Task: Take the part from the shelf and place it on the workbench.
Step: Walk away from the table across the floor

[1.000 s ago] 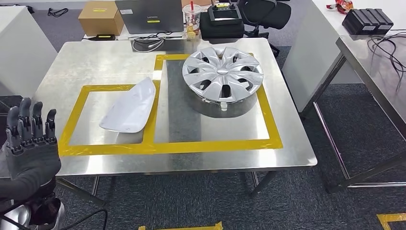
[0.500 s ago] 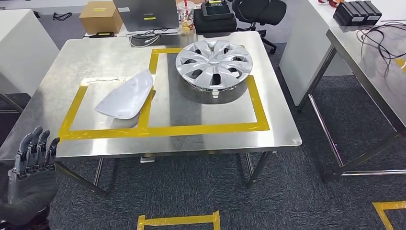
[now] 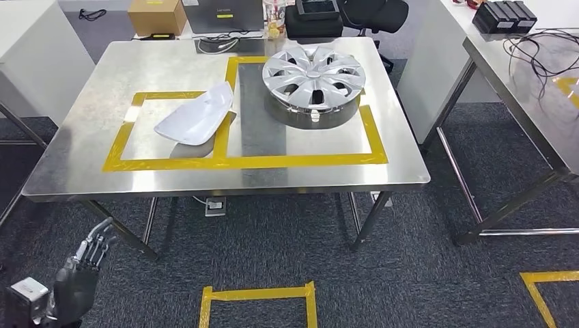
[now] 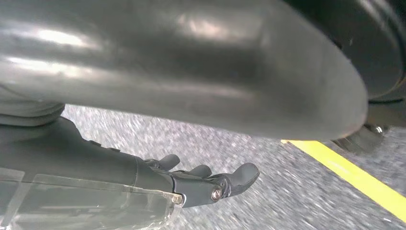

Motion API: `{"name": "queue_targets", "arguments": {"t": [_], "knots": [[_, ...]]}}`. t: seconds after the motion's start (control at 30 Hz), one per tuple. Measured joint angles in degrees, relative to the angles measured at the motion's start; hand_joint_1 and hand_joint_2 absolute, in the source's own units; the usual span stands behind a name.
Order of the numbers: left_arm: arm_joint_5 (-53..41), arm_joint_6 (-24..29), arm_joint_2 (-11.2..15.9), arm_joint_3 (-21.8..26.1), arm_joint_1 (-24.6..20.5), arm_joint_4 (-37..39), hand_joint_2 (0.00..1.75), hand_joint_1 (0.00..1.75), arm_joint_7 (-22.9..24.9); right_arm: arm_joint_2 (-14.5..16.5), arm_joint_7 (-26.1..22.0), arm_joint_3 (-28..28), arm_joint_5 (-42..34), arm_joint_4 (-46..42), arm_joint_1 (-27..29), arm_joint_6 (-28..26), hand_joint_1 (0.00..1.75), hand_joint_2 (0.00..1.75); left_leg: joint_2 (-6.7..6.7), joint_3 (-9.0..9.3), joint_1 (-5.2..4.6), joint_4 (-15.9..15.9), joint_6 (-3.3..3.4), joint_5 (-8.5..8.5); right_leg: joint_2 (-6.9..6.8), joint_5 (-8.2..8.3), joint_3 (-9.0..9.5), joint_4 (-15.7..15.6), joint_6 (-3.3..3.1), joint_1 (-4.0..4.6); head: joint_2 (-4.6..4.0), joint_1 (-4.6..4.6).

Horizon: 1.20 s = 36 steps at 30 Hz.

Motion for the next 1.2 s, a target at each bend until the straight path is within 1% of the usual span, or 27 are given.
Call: {"name": "queue_targets", "arguments": {"t": [0.03,0.07,0.13,0.17,0.2,0.23,0.3,0.37,0.4,0.47,0.5,0.53,0.57,0.6,0.67,0.73,0.77,0.83,0.87,0.93,1.0,1.03,1.07,1.1,1.13,1.17,1.2], "knots": [[-2.4,0.1,0.2,0.5,0.0,3.3,0.00,0.00,-0.8,0.0,0.1,-0.1,-0.3,0.0,-0.1,0.1,0.00,0.00,0.08,-0.97,0.01,0.1,-0.09,0.76,0.00,-0.18,0.17,2.2,0.60,-0.08,0.00,0.03],[-5.0,0.4,0.5,0.9,-0.2,6.9,0.00,0.00,-1.3,0.0,0.2,-0.1,-0.6,0.0,-0.2,0.3,0.00,0.00,0.12,-1.92,0.04,0.3,-0.24,1.47,0.00,0.71,1.30,2.5,1.35,-0.20,0.00,0.07],[-11.9,2.0,1.4,1.4,-1.4,16.0,0.00,0.00,-0.9,0.0,0.8,-0.3,-1.2,0.0,-0.5,1.1,0.00,0.00,0.14,-3.72,0.12,0.9,-0.76,2.65,0.01,2.97,6.63,-3.2,2.46,-0.48,0.00,0.19],[-15.4,3.1,2.0,1.5,-2.1,20.9,0.00,0.00,-0.8,0.0,1.2,-0.4,-1.4,0.0,-0.8,1.6,0.00,0.00,0.16,-4.58,0.08,1.4,-1.10,3.04,0.05,2.93,9.90,-7.9,2.49,-0.43,0.00,0.31],[-18.3,4.4,2.7,1.6,-2.8,26.2,0.00,0.00,-0.9,0.1,1.6,-0.4,-1.5,0.0,-1.0,2.2,0.00,0.00,0.21,-5.21,0.03,1.8,-1.49,3.43,0.14,2.41,12.24,-11.6,2.13,-0.32,0.00,0.32],[-20.5,5.5,3.3,1.7,-3.7,31.1,0.00,0.00,-1.0,0.1,2.0,-0.5,-1.5,0.0,-1.1,2.9,0.00,0.00,0.26,-5.66,0.01,2.2,-1.88,3.82,0.22,1.69,13.50,-14.0,1.62,-0.12,0.00,0.37],[-23.5,7.3,4.4,1.8,-5.5,41.3,0.00,0.00,0.0,0.0,3.1,-0.5,-1.3,-0.3,-1.1,4.9,0.00,0.00,0.31,-5.99,0.13,2.3,-2.57,4.68,0.26,1.49,13.24,-14.9,0.46,0.12,0.00,0.28],[-25.5,8.3,5.4,2.0,-6.9,51.0,0.00,0.00,2.3,-0.2,4.1,-0.5,-0.9,-0.9,-1.0,6.8,0.00,0.00,0.18,-6.48,0.39,3.2,-3.14,3.32,0.06,2.44,12.33,-14.9,-0.66,-0.06,0.00,0.20],[-26.1,8.4,5.8,2.0,-7.4,55.1,0.00,0.00,3.3,-0.3,4.3,-0.5,-0.7,-1.4,-0.8,7.6,0.00,0.00,0.09,-7.01,0.49,4.8,-3.40,1.06,-0.02,3.09,11.68,-15.0,-1.16,-0.16,0.00,0.05],[-27.2,7.9,6.0,2.1,-8.7,62.1,0.00,0.00,5.4,-0.7,4.6,-0.4,-0.1,-2.2,-0.5,8.6,0.00,0.00,-0.03,-8.57,0.58,11.4,-3.86,-5.42,-0.18,4.42,10.09,-14.9,-1.61,-0.01,0.00,-0.22],[-27.6,7.6,6.0,2.1,-9.5,65.4,0.00,0.00,6.6,-1.1,4.7,-0.4,0.2,-2.5,-0.4,9.1,0.00,0.00,-0.05,-9.13,0.61,15.2,-4.00,-7.67,-0.26,5.11,9.24,-14.8,-1.58,0.10,0.00,-0.30],[-27.9,7.3,6.0,2.0,-10.3,68.2,0.00,0.00,7.6,-1.4,4.9,-0.3,0.5,-2.9,-0.2,9.4,0.00,0.00,-0.07,-9.14,0.65,18.0,-4.06,-8.52,-0.34,5.79,8.42,-14.8,-1.50,0.20,0.00,-0.29],[-28.0,7.2,6.0,2.0,-10.9,70.6,0.00,0.00,8.3,-1.6,5.1,-0.3,0.6,-3.1,-0.1,9.6,0.00,0.00,-0.08,-8.27,0.68,19.0,-4.01,-7.91,-0.38,6.44,7.64,-14.7,-1.41,0.26,0.00,-0.29],[-28.0,7.3,5.9,2.0,-11.4,72.5,0.00,0.00,8.8,-1.9,5.2,-0.3,0.6,-3.4,0.0,9.7,0.00,0.00,-0.11,-6.38,0.71,17.9,-3.87,-6.42,-0.38,7.02,6.92,-14.6,-1.24,0.31,0.00,-0.31],[-28.0,7.7,6.0,2.0,-12.4,75.2,0.00,0.00,9.3,-2.2,5.5,-0.3,0.4,-3.7,0.2,9.9,0.00,0.00,-0.23,-0.17,0.63,10.5,-3.28,-4.42,-0.37,8.12,5.80,-14.4,-0.84,0.37,0.00,-0.31],[-28.1,8.2,6.2,2.0,-13.2,77.0,0.00,0.00,9.5,-2.3,5.4,-0.3,0.1,-4.0,0.3,10.0,0.00,0.00,-0.35,4.72,0.26,3.0,-2.57,-5.18,-0.41,9.11,5.35,-14.5,-0.16,0.44,0.00,-0.23],[-28.1,8.4,6.3,2.0,-13.5,77.7,0.00,0.00,9.5,-2.4,5.3,-0.3,-0.1,-4.0,0.3,10.0,0.00,0.00,-0.36,5.50,0.00,1.3,-2.23,-5.77,-0.45,9.60,5.27,-14.6,0.26,0.40,0.00,-0.26],[-28.4,8.6,6.5,2.0,-13.9,78.8,0.00,0.00,9.5,-2.4,4.8,-0.3,-0.5,-4.1,0.3,10.0,0.00,0.00,-0.23,4.95,-0.23,0.7,-1.35,-4.91,-0.48,10.46,5.14,-14.9,0.97,0.28,0.00,-0.30],[-28.6,8.5,6.6,2.0,-14.2,79.2,0.00,0.00,9.3,-2.4,4.6,-0.3,-0.6,-4.1,0.4,9.9,0.00,0.00,-0.16,4.48,-0.19,0.4,-0.82,-4.18,-0.44,9.97,4.81,-14.5,1.03,0.23,0.00,-0.32],[-28.9,8.4,6.8,2.0,-14.7,79.7,0.00,0.00,8.7,-2.1,4.2,-0.3,-0.8,-4.1,0.4,9.8,0.00,0.00,-0.05,3.03,-0.08,0.0,0.06,-2.42,-0.30,5.86,3.28,-10.6,0.41,0.22,0.00,-0.04],[-29.3,8.3,7.1,2.0,-15.0,79.9,0.00,0.00,7.8,-1.9,3.8,-0.3,-0.9,-4.1,0.3,9.7,0.00,0.00,0.00,1.13,-0.32,0.1,0.38,-0.97,-0.19,0.60,1.25,-2.9,-0.03,0.25,0.00,0.30],[-29.5,8.2,7.2,1.9,-15.0,80.0,0.00,0.00,7.4,-1.7,3.7,-0.3,-1.1,-4.1,0.2,9.7,0.00,0.00,0.06,0.21,-0.43,0.2,0.40,-0.29,-0.16,-0.53,0.84,0.4,0.25,0.25,0.00,0.38],[-29.7,8.2,7.4,1.8,-15.1,80.2,0.00,0.00,7.1,-1.5,3.7,-0.3,-1.2,-4.1,0.2,9.7,0.00,0.00,0.13,-0.70,-0.50,0.4,0.36,0.36,-0.16,-0.45,1.24,2.1,0.76,0.25,0.00,0.38],[-29.9,8.2,7.6,1.8,-15.1,80.2,0.00,0.00,6.9,-1.4,3.9,-0.3,-1.4,-4.1,0.1,9.9,0.00,0.00,0.17,-1.59,-0.55,0.7,0.27,0.96,-0.16,0.63,2.78,1.6,1.36,0.24,0.00,0.39],[-30.0,8.2,7.9,1.7,-15.1,80.3,0.00,0.00,6.6,-1.2,4.2,-0.4,-1.5,-4.2,0.1,10.1,0.00,0.00,0.18,-2.40,-0.57,1.0,0.14,1.49,-0.16,1.94,5.27,-1.1,1.81,0.24,0.00,0.41],[-30.1,8.2,8.1,1.6,-15.2,80.4,0.00,0.00,6.4,-1.0,4.6,-0.4,-1.6,-4.2,0.0,10.4,0.00,0.00,0.18,-3.19,-0.60,1.4,-0.05,1.95,-0.16,2.59,8.39,-5.4,1.86,0.29,0.00,0.42],[-30.2,8.3,8.3,1.6,-15.2,80.5,0.00,0.00,6.3,-0.8,5.0,-0.5,-1.8,-4.2,-0.1,10.7,0.00,0.44,0.18,-3.93,-0.67,1.8,-0.30,2.35,-0.14,2.58,11.39,-9.9,1.59,0.41,0.00,0.39]]}}
